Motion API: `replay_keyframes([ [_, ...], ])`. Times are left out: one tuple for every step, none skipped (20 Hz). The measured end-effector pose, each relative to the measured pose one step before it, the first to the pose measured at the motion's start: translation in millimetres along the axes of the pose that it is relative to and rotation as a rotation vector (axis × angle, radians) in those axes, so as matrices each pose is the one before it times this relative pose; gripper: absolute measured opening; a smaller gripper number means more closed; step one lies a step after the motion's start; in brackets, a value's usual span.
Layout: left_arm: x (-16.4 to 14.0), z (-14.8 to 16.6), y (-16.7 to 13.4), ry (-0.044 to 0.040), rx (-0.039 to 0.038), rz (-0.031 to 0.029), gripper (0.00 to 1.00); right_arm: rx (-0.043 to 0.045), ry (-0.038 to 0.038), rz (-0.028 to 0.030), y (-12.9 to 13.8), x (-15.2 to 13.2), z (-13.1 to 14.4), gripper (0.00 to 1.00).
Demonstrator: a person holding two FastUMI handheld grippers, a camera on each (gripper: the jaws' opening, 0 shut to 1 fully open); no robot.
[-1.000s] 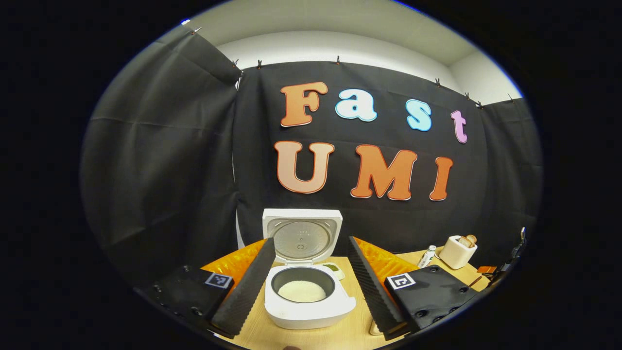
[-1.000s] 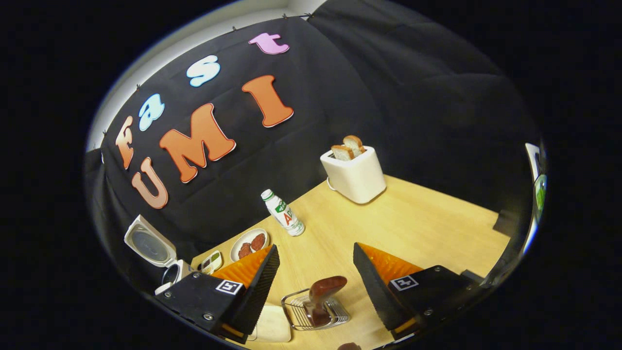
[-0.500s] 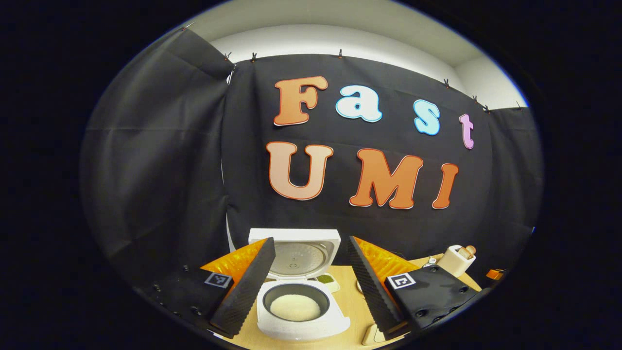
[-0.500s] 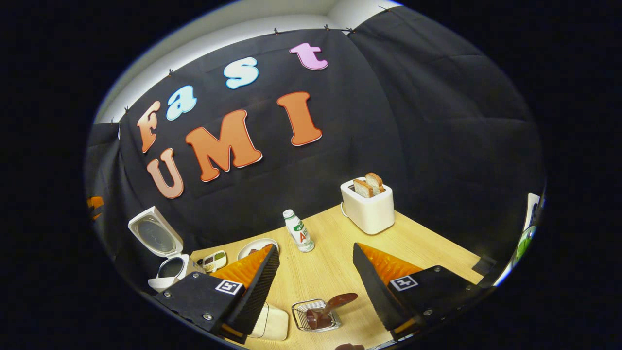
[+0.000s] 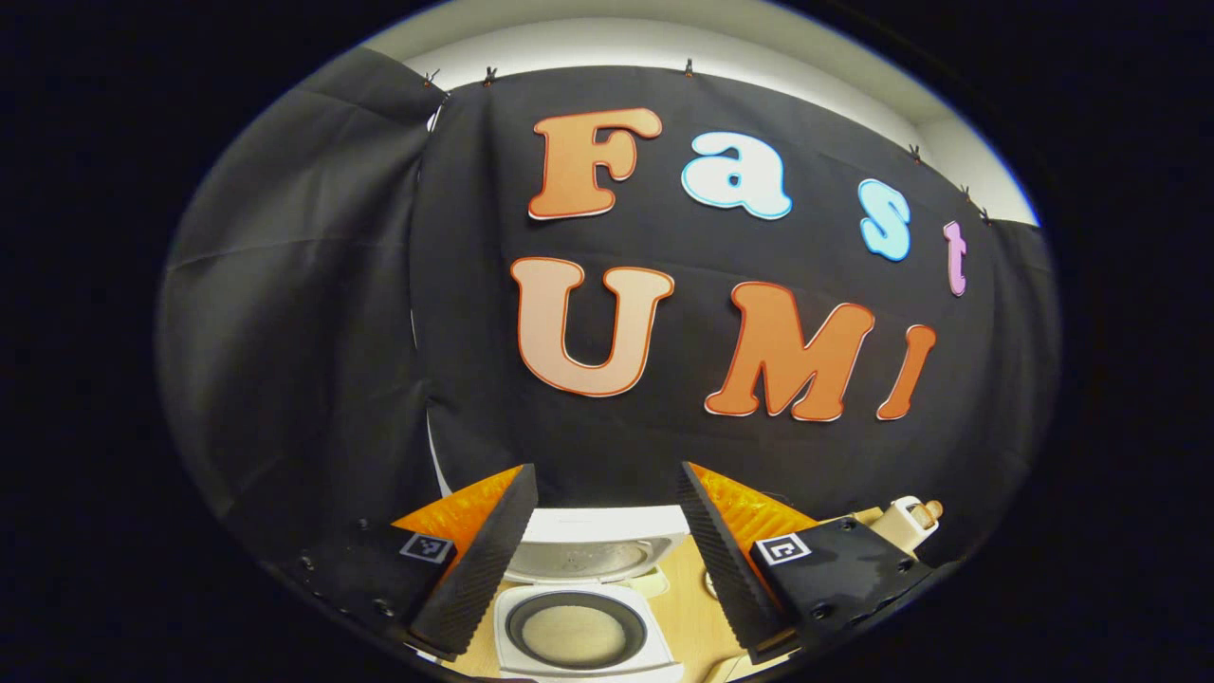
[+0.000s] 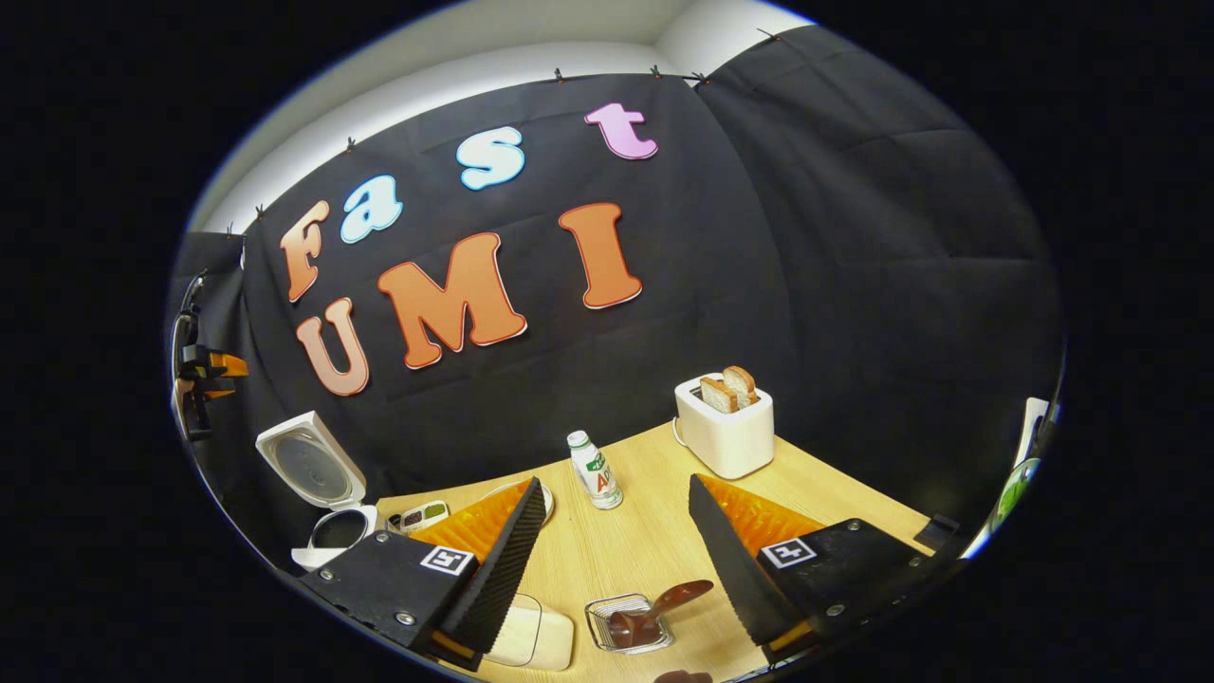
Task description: Close the left gripper, press the button to open the rice cooker; take a wooden spoon from the chopstick holder with the right hand, scoop a spoonful of rice and pour it into the rice cooker, then put the wooden spoon back into the chopstick holder.
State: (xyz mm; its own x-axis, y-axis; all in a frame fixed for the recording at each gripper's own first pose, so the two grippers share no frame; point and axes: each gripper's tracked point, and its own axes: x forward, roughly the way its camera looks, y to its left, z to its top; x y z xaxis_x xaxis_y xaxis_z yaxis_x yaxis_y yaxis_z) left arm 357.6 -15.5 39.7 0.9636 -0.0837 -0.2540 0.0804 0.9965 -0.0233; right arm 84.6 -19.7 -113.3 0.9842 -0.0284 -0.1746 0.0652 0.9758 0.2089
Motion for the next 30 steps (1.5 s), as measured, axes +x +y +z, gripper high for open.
replay_keyframes([
  [15.57,-0.19,0.40,0.02427,0.01353,0.00737,0.97,0.00256,-0.00124,-0.00143,0.65,0.24,0.90,0.95],
  [15.13,-0.69,1.20,0.01369,0.01901,-0.00036,1.00,-0.00227,-0.00013,-0.00429,-0.02,-0.08,0.04,0.94],
  [15.45,-3.08,-1.46,0.02242,-0.00178,-0.01292,1.00,-0.00448,0.00493,-0.00363,-0.39,1.16,-1.84,0.94],
  [15.70,-7.09,-4.22,0.03837,-0.02021,-0.02282,0.99,-0.00215,0.00528,-0.00295,-0.12,0.20,-2.04,0.95],
  [13.69,-9.35,0.98,0.04091,-0.01478,0.00290,0.99,-0.00439,0.00757,-0.00418,0.32,0.83,-2.22,0.95],
  [14.62,-7.99,8.13,0.02995,0.01057,0.02686,0.99,-0.00421,0.00134,-0.00126,1.23,0.96,-1.02,0.95],
  [10.96,-10.97,5.92,0.03182,0.00846,0.01801,0.99,-0.00231,0.00008,-0.00021,0.47,-0.08,-0.37,0.95],
  [9.06,-9.92,-1.87,0.03417,-0.00439,-0.00740,0.99,0.00289,0.00109,0.00095,-0.25,-0.19,-1.23,0.94],
  [6.44,-6.90,-1.99,0.02877,-0.01234,-0.00482,1.00,0.00617,0.00305,0.00157,0.22,0.41,-0.50,0.94],
  [5.45,-7.12,0.85,0.02662,-0.00876,0.00109,1.00,0.00756,0.00204,0.00005,-0.40,1.80,-0.52,0.95],
  [6.33,-8.89,4.24,0.02207,0.00259,0.00630,1.00,0.00548,0.00456,-0.00017,-0.56,1.32,-0.44,0.94],
  [6.30,-7.38,6.88,0.02027,-0.00528,0.01762,0.99,0.00236,0.00757,0.00078,-0.63,0.53,-1.98,0.94],
  [2.35,-2.28,7.71,0.00142,0.00154,0.02486,1.00,-0.00043,0.00019,0.00299,1.42,-0.20,0.45,0.94],
  [1.07,-2.65,5.05,0.00299,-0.00356,0.01308,1.00,-0.00543,-0.00525,0.00448,1.37,-0.51,2.86,0.94],
  [-4.62,-1.08,-1.35,0.00284,0.00585,-0.00929,1.00,-0.00904,-0.00813,0.00001,0.91,0.90,3.04,0.94],
  [-5.55,-4.15,-1.84,0.00561,0.00621,-0.00737,1.00,-0.01172,-0.00395,-0.00239,-0.78,0.80,0.85,0.94],
  [-6.78,-4.61,-0.39,-0.00025,-0.00252,-0.00333,1.00,-0.01988,-0.00082,-0.00126,-0.36,1.15,1.10,0.95],
  [-5.44,-2.76,-0.56,-0.00540,-0.00488,-0.00161,1.00,-0.02479,-0.00317,-0.00520,-0.84,1.16,3.57,0.95],
  [-5.01,-6.12,0.22,-0.00601,-0.00029,0.00252,1.00,-0.03041,-0.01439,-0.00497,-1.37,0.98,5.77,0.95],
  [-5.61,-5.51,-0.69,-0.00587,0.00112,0.00623,1.00,-0.03522,-0.01387,-0.00208,-0.98,0.35,6.59,0.95],
  [-5.96,-7.12,-1.28,-0.00301,0.00537,0.00764,1.00,-0.03612,-0.00747,0.00182,-0.62,1.10,5.52,0.95],
  [-6.53,-7.08,-0.56,-0.00288,0.00115,0.00721,1.00,-0.03389,-0.00097,0.00241,-1.26,0.68,3.56,0.94],
  [-6.01,-9.29,-3.22,0.00238,-0.00517,0.00019,1.00,-0.02956,0.00205,0.00577,-1.55,0.72,4.65,0.95],
  [-5.82,-11.38,-1.26,0.01179,-0.00593,0.00675,1.00,-0.02009,-0.00637,0.01026,0.14,-0.87,6.87,0.95],
  [-5.89,-12.58,0.39,0.01503,-0.00018,0.00397,1.00,-0.01065,-0.00832,0.01223,0.16,-0.25,6.86,0.95],
  [-4.34,-15.45,-3.69,0.02258,-0.00779,-0.00109,1.00,-0.00708,-0.00848,0.01353,-1.24,-0.53,6.64,0.95],
  [-2.94,-14.74,-1.60,0.02439,-0.01115,-0.00568,1.00,-0.00540,-0.00538,0.01407,-0.09,-1.20,5.39,0.95],
  [-2.40,-16.40,-1.55,0.02221,-0.01836,-0.00585,1.00,-0.00511,-0.00795,0.01419,-1.06,-0.73,2.89,0.95],
  [-2.69,-15.75,1.48,0.01941,-0.02538,0.00066,1.00,-0.00265,-0.00500,0.01558,0.09,-1.59,3.22,0.95],
  [-0.77,-15.28,0.59,0.01894,-0.02024,-0.00126,1.00,0.00022,-0.00117,0.01620,-0.82,-2.46,1.73,0.95],
])
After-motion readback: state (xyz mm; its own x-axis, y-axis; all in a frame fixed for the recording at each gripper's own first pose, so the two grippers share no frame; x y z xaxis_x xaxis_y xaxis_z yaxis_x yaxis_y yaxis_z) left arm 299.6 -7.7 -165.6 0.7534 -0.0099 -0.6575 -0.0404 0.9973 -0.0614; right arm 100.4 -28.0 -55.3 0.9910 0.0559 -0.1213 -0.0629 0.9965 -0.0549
